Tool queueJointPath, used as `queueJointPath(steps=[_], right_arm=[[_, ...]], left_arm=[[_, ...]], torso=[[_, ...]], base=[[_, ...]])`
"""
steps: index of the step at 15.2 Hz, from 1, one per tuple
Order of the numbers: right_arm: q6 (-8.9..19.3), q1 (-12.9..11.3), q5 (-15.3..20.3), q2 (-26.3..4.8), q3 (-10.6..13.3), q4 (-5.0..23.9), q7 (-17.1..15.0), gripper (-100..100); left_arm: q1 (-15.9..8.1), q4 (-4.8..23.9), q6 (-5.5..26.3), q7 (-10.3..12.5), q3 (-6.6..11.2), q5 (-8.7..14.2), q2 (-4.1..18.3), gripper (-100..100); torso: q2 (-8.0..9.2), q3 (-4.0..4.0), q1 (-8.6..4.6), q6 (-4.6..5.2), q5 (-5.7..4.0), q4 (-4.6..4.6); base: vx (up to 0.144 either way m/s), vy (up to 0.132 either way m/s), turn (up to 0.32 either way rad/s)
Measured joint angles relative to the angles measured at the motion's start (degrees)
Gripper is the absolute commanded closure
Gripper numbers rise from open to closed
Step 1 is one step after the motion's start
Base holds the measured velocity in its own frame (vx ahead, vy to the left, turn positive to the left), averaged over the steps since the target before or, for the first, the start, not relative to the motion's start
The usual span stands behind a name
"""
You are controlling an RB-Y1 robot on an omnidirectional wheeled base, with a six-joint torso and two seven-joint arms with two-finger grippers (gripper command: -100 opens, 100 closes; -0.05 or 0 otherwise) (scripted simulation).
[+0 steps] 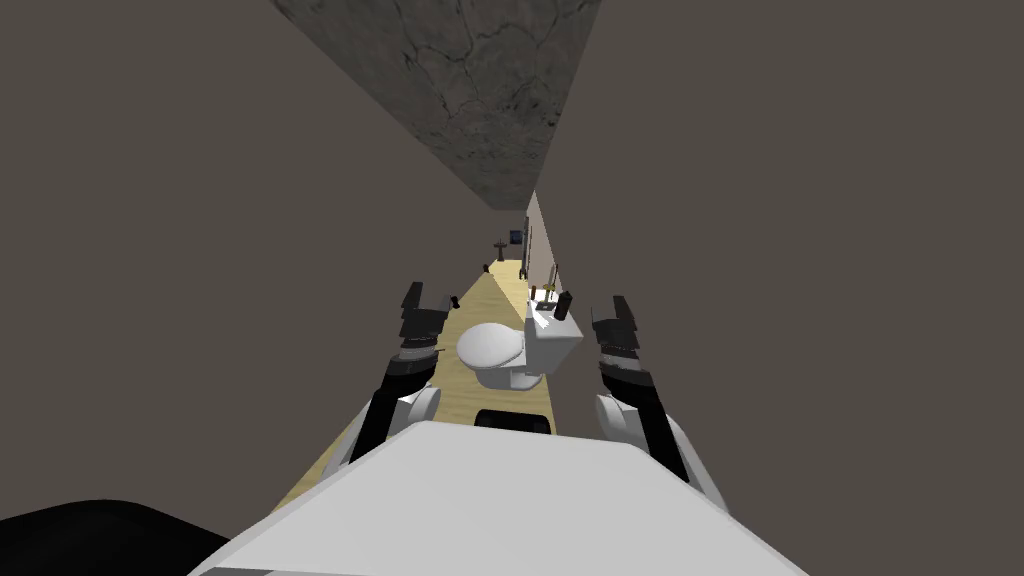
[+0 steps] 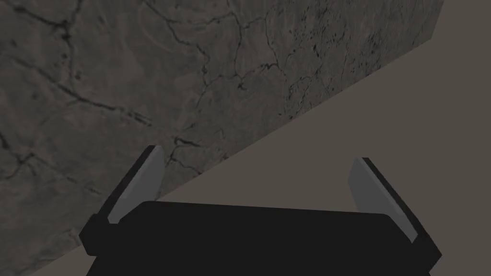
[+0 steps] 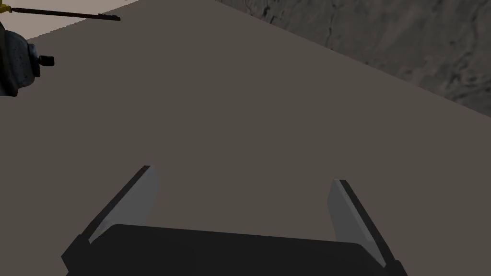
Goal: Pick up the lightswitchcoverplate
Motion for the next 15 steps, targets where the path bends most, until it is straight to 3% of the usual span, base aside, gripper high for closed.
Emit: queueJointPath(steps=[15], right_arm=[[-3.1,0.7,5.5,-16.9,-2.2,5.5,0.3,-100]], left_arm=[[0.0,0.0,0.0,0.0,-0.01,0.0,0.0,0]], torso=[[-0.01,-0.01,0.35,0.00,0.09,0.00]], base=[[0.007,0.079,0.052]])
